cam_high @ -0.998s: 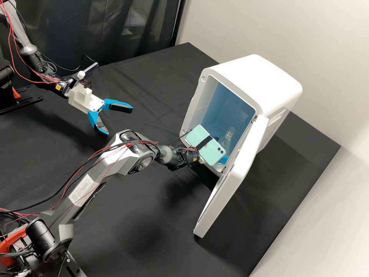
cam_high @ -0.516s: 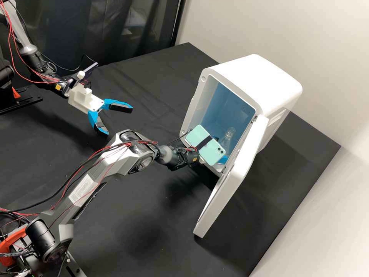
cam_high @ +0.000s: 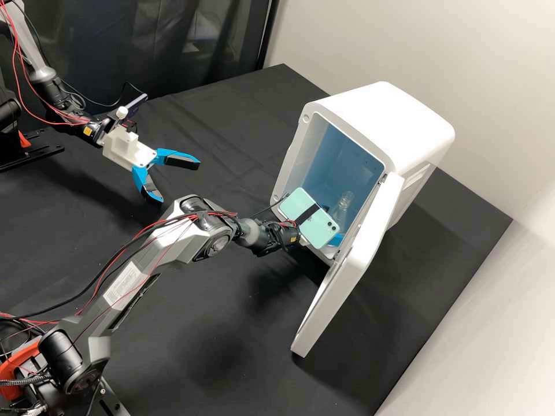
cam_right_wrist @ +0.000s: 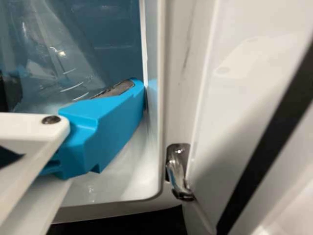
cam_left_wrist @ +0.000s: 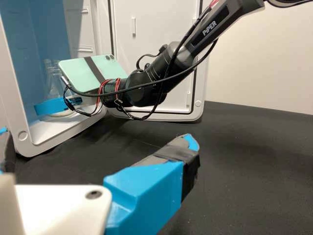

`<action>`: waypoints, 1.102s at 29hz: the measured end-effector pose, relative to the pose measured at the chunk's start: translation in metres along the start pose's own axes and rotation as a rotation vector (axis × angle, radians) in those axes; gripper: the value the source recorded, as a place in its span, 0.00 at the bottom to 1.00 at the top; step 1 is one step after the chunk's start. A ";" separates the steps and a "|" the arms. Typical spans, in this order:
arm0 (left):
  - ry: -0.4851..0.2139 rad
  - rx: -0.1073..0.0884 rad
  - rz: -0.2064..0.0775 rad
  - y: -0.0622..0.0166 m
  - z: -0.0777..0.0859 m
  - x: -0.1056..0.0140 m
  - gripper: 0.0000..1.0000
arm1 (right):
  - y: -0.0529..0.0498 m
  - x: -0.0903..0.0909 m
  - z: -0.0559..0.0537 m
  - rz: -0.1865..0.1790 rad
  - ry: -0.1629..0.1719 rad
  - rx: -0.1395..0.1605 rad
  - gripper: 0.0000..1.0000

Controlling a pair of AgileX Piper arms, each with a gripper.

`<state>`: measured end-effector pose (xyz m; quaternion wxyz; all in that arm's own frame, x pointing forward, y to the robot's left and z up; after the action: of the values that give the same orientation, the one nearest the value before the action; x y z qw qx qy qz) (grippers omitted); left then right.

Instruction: Take the flask out of the incubator

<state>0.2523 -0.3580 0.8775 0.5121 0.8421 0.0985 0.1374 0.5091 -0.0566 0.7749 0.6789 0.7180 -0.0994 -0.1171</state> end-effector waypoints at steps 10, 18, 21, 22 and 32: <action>0.000 0.000 0.000 0.0000 0.000 0.000 1.00 | 0.000 0.000 0.000 0.001 -0.001 0.002 0.00; -0.001 0.000 0.002 0.0005 0.000 0.000 1.00 | -0.002 -0.004 0.007 0.012 0.007 0.010 0.00; -0.001 0.000 0.002 0.0005 0.000 0.000 1.00 | 0.001 -0.007 0.009 0.011 0.007 0.009 0.00; -0.001 0.000 0.002 0.0005 0.000 0.000 1.00 | 0.002 -0.010 0.009 0.003 0.007 0.007 0.00; 0.000 0.000 0.001 0.0002 0.000 0.000 1.00 | 0.011 -0.031 0.013 -0.016 0.018 -0.001 0.00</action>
<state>0.2520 -0.3583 0.8776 0.5120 0.8422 0.0980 0.1376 0.4760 -0.0601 0.7863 0.6792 0.7194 -0.0873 -0.1162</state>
